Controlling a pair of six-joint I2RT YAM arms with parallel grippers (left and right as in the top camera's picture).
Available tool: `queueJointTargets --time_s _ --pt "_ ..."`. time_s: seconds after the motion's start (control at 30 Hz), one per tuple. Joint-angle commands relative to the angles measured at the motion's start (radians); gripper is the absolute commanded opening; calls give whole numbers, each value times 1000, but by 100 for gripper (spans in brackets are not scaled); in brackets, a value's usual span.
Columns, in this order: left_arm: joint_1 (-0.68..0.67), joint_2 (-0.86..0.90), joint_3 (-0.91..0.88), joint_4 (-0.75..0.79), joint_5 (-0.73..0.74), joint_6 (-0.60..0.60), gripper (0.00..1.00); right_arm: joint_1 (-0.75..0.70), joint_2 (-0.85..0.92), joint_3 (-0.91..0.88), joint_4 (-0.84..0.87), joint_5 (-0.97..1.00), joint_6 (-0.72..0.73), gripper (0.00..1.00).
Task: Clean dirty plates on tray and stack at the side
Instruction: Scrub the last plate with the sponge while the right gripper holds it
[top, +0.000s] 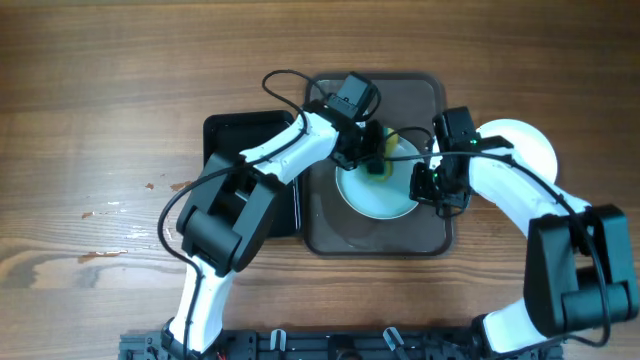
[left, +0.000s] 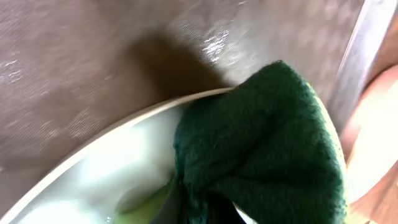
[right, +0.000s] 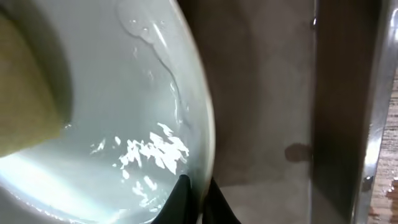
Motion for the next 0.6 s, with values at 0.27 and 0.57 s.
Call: queueJointTargets --time_s 0.27,0.57 --pt "-5 37 6 -60 -19 51 4 19 68 -1 -40 9 -105 4" --pt "-8 28 17 -120 -71 128 4 19 68 98 -121 10 -131 4"
